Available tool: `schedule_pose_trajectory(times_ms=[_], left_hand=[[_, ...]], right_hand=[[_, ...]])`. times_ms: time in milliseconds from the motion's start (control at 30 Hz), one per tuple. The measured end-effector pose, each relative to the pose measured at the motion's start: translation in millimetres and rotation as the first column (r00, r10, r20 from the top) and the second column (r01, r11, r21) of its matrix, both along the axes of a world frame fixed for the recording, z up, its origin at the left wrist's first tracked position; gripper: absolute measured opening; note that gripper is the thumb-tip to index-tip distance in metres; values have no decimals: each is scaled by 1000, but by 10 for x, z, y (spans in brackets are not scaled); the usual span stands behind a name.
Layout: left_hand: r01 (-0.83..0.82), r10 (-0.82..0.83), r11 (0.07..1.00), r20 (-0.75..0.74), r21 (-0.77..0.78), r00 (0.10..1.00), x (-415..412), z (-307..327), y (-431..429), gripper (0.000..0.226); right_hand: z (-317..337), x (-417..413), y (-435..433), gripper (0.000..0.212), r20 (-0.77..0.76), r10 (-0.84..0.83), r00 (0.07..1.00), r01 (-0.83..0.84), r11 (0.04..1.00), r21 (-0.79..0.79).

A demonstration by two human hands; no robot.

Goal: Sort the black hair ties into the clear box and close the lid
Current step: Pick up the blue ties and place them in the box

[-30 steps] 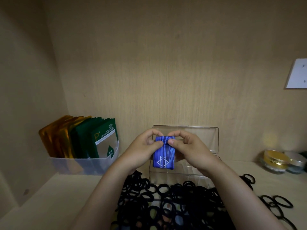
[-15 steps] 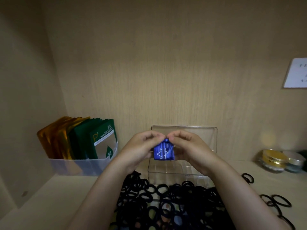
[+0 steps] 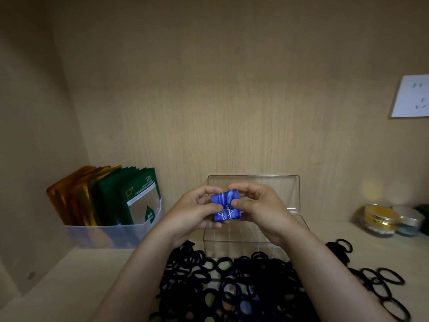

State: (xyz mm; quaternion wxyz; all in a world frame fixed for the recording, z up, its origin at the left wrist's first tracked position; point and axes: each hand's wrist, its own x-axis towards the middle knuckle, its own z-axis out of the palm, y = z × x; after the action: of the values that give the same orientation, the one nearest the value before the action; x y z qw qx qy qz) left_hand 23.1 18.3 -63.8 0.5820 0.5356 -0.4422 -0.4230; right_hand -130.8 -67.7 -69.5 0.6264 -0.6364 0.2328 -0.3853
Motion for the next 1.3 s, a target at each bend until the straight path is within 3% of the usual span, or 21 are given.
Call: schedule_pose_trajectory(times_ms=[167, 267, 400, 533, 633, 700, 800, 933, 1100, 1200, 1300], left_hand=[[-62, 62, 998, 12, -16, 998, 10, -32, -27, 23], [-36, 36, 999, -148, 2, 988, 11, -28, -30, 22], [56, -55, 998, -337, -6, 940, -33, 10, -14, 18], [-83, 80, 996, -142, -17, 987, -115, -6, 1, 19], [-151, 138, 985, -143, -88, 980, -127, -15, 45, 35], [-219, 203, 969, -135, -113, 970, -118, -26, 84, 33], [-294, 277, 948, -138, -124, 951, -132, -87, 136, 31], [-351, 339, 922, -97, -164, 936, -102, -234, 222, 30], [-255, 268, 957, 92, -135, 959, 14, -433, 263, 30], [-223, 256, 961, 219, -165, 942, 180, -549, 239, 23], [-328, 367, 930, 327, -168, 871, 253, -660, 181, 13]], right_hand=[[2, -27, 18, 28, -33, 70, 997, -69, 996, 54], [6, -31, 15, 24, -28, 67, 997, -66, 997, 26], [17, -35, -38, 35, -22, 29, 999, -29, 1000, 1], [50, -35, -7, 38, 21, 58, 998, -58, 998, 16], [50, -8, 15, 33, 113, 108, 988, -126, 978, 164], [37, 12, 40, 24, 128, 202, 971, -229, 940, 253], [-25, 91, 105, 19, 55, 276, 960, -280, 923, 263], [-139, 234, 178, 7, -19, 148, 989, -140, 967, 215], [-260, 324, 272, 10, 2, 25, 1000, -25, 977, 210], [-328, 405, 286, 18, -82, -185, 979, 190, 980, 59], [-385, 381, 161, 16, -199, -351, 915, 334, 936, -114]])
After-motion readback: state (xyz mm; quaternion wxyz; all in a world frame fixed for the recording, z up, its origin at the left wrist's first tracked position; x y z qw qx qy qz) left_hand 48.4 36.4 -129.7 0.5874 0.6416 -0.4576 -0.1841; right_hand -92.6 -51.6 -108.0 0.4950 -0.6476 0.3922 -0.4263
